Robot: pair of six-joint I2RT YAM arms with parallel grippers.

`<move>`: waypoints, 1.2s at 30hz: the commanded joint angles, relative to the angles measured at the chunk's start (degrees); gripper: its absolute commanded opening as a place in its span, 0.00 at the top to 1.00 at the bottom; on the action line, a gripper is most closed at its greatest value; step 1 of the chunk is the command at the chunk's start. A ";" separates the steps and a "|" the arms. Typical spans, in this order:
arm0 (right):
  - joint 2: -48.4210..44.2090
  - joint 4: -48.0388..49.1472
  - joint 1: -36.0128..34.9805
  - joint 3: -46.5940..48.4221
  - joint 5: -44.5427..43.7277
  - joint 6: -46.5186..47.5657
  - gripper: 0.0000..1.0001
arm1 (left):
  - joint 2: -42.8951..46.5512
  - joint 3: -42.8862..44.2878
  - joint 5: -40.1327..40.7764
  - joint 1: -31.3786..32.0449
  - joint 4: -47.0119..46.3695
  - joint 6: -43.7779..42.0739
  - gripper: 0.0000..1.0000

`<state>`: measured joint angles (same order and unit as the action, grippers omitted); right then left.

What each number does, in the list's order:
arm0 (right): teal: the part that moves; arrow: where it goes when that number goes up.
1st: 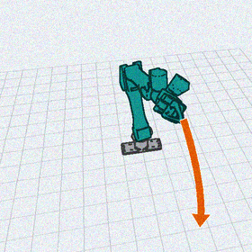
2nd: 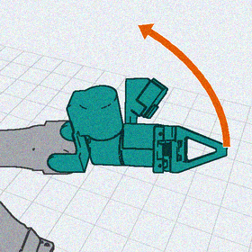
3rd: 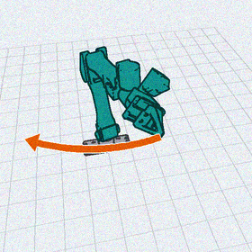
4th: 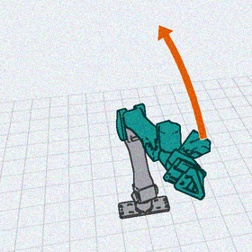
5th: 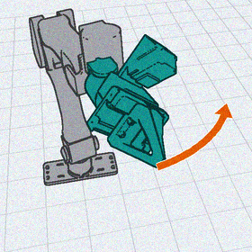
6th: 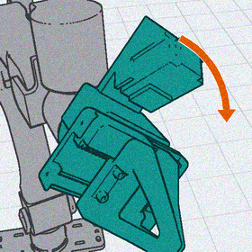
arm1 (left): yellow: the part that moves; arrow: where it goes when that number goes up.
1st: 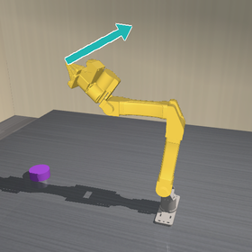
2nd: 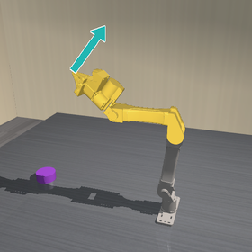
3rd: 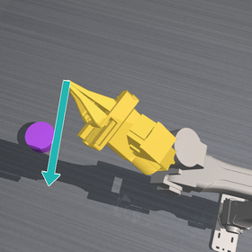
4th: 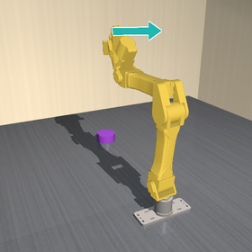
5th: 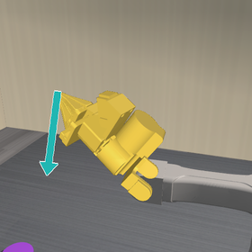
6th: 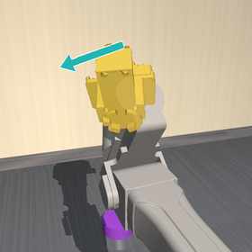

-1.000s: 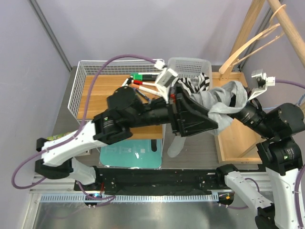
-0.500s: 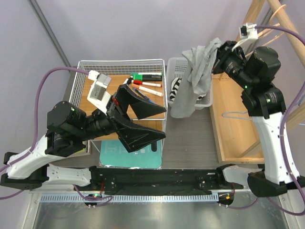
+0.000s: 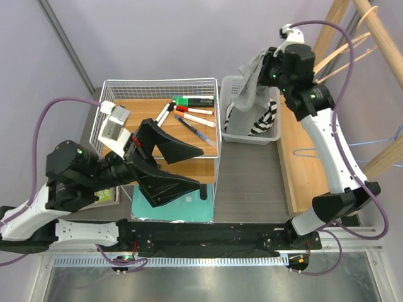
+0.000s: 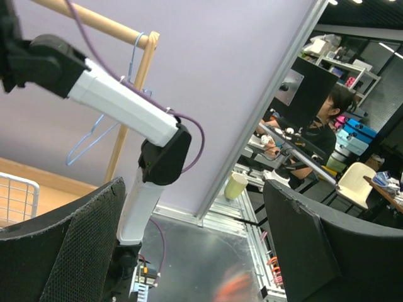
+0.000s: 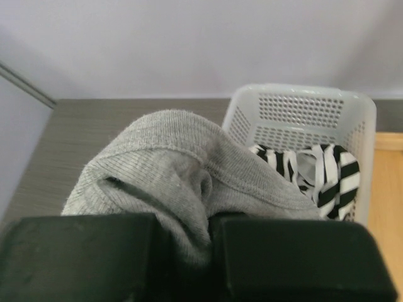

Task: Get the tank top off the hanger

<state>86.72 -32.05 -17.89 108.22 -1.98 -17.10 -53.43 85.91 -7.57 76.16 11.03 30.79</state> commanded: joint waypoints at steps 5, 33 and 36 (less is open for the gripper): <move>4.16 0.32 -5.40 -1.08 -21.13 6.46 0.99 | 0.96 -1.18 -0.77 0.30 -0.92 -0.47 0.11; 38.96 -16.70 -4.87 12.18 -31.68 0.93 0.60 | 9.04 -10.32 -3.68 0.22 -3.38 8.23 0.12; 38.09 -19.70 -4.96 13.68 -32.12 -0.12 0.31 | 11.06 -11.90 -3.85 0.22 -3.38 9.46 0.12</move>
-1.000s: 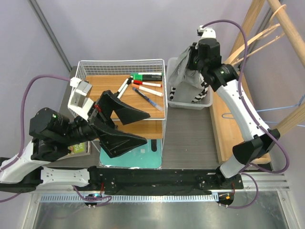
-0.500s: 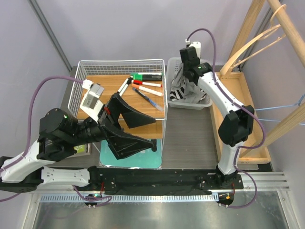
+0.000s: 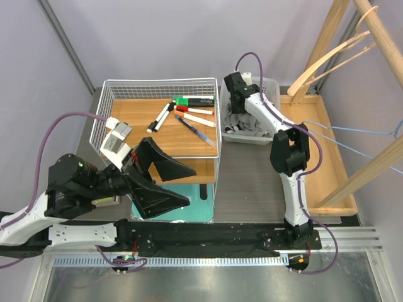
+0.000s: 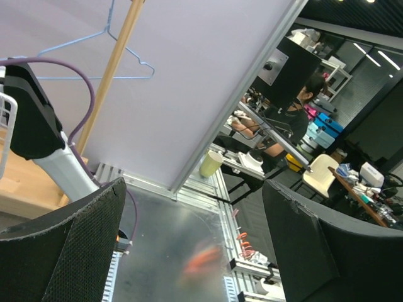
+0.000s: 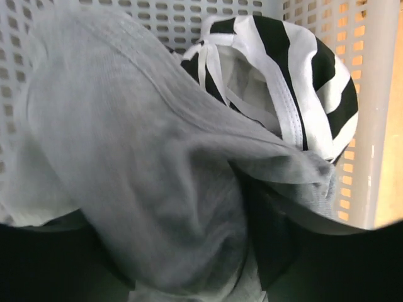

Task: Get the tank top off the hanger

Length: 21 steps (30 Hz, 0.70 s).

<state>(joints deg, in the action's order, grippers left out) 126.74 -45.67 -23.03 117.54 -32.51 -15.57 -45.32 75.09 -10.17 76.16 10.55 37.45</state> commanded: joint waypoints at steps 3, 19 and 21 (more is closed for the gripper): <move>-5.88 -8.11 -0.26 3.76 -3.34 -2.09 0.10 | 5.14 -2.66 -1.69 0.22 -2.90 3.76 0.12; -29.78 -5.31 -10.19 -18.37 1.66 -6.12 0.00 | 11.30 -9.78 -4.05 0.22 -0.44 3.77 0.11; -33.81 -4.08 -12.46 -21.46 1.84 -7.54 0.00 | 13.06 -11.45 -5.46 0.22 0.78 3.59 0.11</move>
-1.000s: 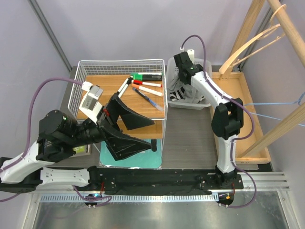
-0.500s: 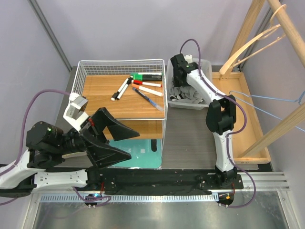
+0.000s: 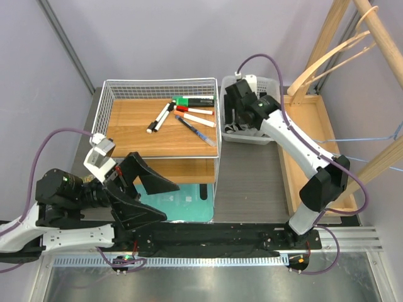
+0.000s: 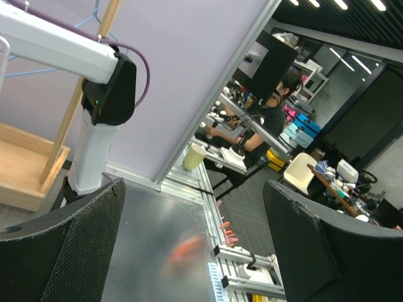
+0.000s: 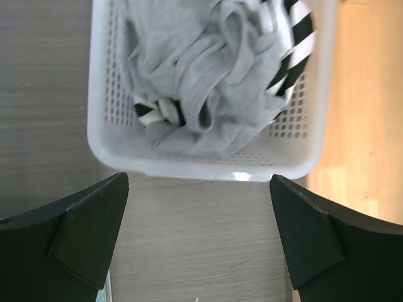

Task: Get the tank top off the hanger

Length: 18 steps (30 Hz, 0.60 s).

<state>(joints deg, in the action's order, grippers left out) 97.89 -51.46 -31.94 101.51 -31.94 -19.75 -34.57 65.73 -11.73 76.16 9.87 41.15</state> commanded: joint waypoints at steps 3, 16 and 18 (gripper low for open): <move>-10.07 5.13 -5.84 -13.25 3.02 -5.73 0.00 | 6.34 -5.16 -5.32 0.22 3.66 0.16 0.11; -40.65 19.10 -15.33 -47.36 12.51 -19.44 0.01 | 30.42 -25.82 -1.02 0.13 10.70 6.92 0.10; -45.75 21.04 -16.56 -53.31 15.23 -22.86 0.00 | 33.58 -31.00 0.29 0.22 9.74 8.94 0.10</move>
<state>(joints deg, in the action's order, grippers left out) 57.95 -37.17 -46.30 56.42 -21.47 -34.41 -5.26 41.01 -13.98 76.16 18.26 45.47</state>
